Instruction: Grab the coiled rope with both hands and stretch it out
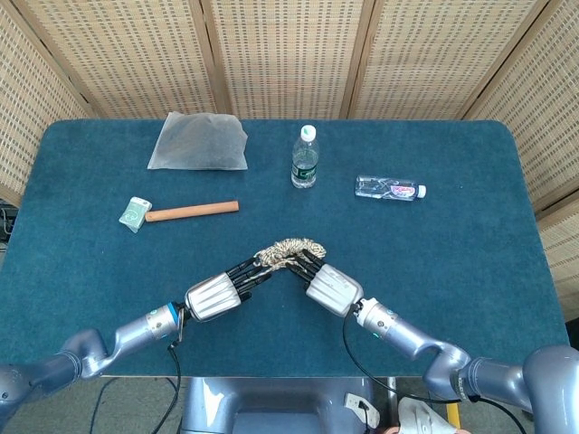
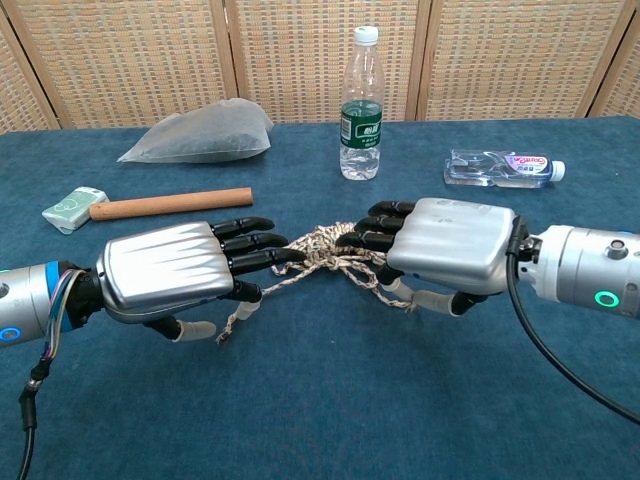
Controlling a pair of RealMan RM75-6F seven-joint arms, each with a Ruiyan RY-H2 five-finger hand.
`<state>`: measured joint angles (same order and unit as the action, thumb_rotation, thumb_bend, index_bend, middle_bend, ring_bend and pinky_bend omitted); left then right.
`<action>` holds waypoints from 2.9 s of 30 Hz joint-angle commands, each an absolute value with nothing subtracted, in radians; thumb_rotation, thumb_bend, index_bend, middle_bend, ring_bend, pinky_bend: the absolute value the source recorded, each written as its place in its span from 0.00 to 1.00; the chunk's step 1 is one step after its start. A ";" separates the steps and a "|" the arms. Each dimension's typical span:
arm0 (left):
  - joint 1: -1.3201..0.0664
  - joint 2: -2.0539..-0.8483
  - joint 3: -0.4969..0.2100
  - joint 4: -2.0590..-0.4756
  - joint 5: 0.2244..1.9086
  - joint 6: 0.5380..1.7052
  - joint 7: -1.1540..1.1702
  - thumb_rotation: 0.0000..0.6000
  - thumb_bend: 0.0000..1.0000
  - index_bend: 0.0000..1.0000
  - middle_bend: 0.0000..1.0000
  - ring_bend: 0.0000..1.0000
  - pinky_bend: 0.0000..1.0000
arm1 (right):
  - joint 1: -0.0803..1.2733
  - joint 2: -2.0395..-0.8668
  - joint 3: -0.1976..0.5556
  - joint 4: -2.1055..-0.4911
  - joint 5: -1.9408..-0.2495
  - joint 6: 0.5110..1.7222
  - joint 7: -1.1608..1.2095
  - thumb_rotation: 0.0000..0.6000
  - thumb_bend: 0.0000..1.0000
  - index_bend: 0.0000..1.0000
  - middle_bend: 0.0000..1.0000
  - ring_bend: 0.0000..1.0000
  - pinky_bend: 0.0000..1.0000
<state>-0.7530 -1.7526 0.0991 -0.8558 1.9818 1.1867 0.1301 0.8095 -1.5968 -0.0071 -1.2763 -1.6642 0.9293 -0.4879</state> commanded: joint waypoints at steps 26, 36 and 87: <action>-0.773 -1.797 0.143 -0.824 1.930 1.174 0.166 1.00 0.40 0.59 0.00 0.00 0.00 | 0.801 -1.601 -0.022 -1.242 -1.673 0.947 -0.450 1.00 0.57 0.60 0.00 0.00 0.00; -0.778 -1.812 0.149 -0.815 1.916 1.162 0.172 1.00 0.41 0.62 0.00 0.00 0.00 | 0.797 -1.601 -0.028 -1.228 -1.679 0.956 -0.430 1.00 0.57 0.60 0.00 0.00 0.00; -0.666 -1.632 0.152 -0.611 1.805 1.303 0.028 1.00 0.47 0.83 0.00 0.00 0.00 | 0.720 -1.438 -0.037 -1.177 -1.630 0.995 -0.427 1.00 0.57 0.62 0.00 0.00 0.00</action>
<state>-0.6720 -1.6317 0.1505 -0.6240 1.8096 1.3017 0.0382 0.7232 -1.4420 -0.0352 -1.1820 -1.6334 0.9946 -0.4300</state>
